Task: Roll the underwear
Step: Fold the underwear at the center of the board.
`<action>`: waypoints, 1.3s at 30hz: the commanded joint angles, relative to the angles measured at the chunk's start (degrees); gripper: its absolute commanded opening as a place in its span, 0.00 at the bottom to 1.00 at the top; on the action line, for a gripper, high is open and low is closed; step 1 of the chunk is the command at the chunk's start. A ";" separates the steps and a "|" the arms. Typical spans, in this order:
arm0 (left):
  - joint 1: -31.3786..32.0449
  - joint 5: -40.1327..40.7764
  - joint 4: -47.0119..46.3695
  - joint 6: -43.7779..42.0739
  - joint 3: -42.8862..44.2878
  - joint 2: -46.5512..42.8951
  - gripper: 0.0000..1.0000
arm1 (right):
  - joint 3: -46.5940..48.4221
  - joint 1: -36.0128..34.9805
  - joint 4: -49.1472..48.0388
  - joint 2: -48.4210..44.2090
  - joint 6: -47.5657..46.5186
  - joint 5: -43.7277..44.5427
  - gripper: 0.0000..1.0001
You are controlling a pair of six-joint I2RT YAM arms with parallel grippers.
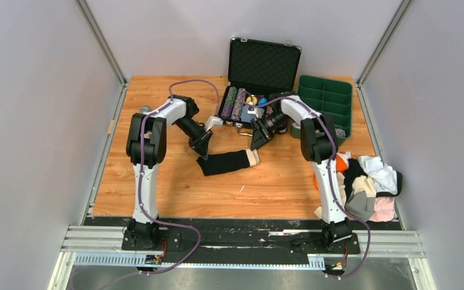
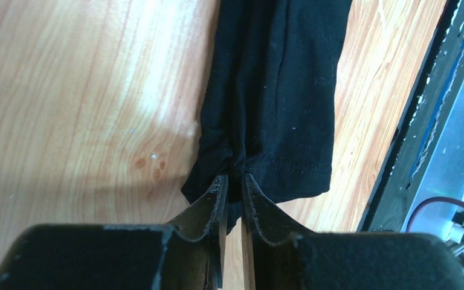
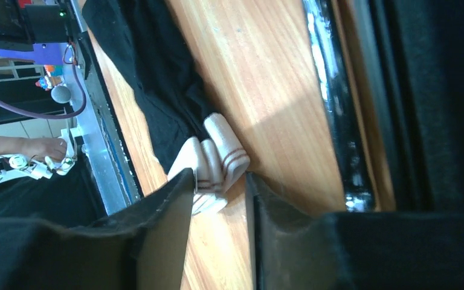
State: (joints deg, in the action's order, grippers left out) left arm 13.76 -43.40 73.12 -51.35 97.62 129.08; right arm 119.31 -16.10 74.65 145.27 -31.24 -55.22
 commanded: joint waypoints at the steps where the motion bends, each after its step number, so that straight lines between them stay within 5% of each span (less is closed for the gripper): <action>1: -1.14 -2.16 -1.72 2.96 2.55 -0.07 0.22 | 0.45 0.33 -3.55 -5.21 2.42 4.11 0.47; 9: -1.61 -0.84 -7.35 10.82 1.64 -6.82 0.47 | -4.83 0.79 -7.21 -20.71 -0.44 7.14 0.61; 13: -1.70 1.65 -13.97 21.74 -0.59 -12.10 0.53 | -22.16 1.21 -28.35 -33.87 1.99 7.51 0.65; 16: -1.72 5.35 -19.79 30.25 -3.28 -17.99 0.56 | -37.11 0.95 -45.73 -41.55 1.71 1.32 0.96; 17: -1.76 6.31 -20.84 31.66 -3.87 -20.25 0.58 | -38.51 0.37 -46.86 -41.25 0.60 -0.32 0.99; 23: -2.01 12.25 -25.13 40.40 -11.37 -29.04 0.59 | -24.94 -2.86 -29.48 -26.91 -10.05 0.44 0.74; 31: -2.25 7.30 -32.32 56.94 -29.43 -35.16 0.59 | -22.34 -4.63 -28.35 -22.46 -16.44 5.10 0.78; 39: -2.20 6.36 -35.96 59.62 -36.97 -33.61 0.59 | -20.94 -5.26 -27.54 -18.10 -17.06 8.33 0.70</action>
State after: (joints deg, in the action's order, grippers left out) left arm 11.86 -35.27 41.63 4.56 62.33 95.29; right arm 95.85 -20.99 46.61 124.53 -46.50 -47.92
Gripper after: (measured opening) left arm 0.593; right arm 0.733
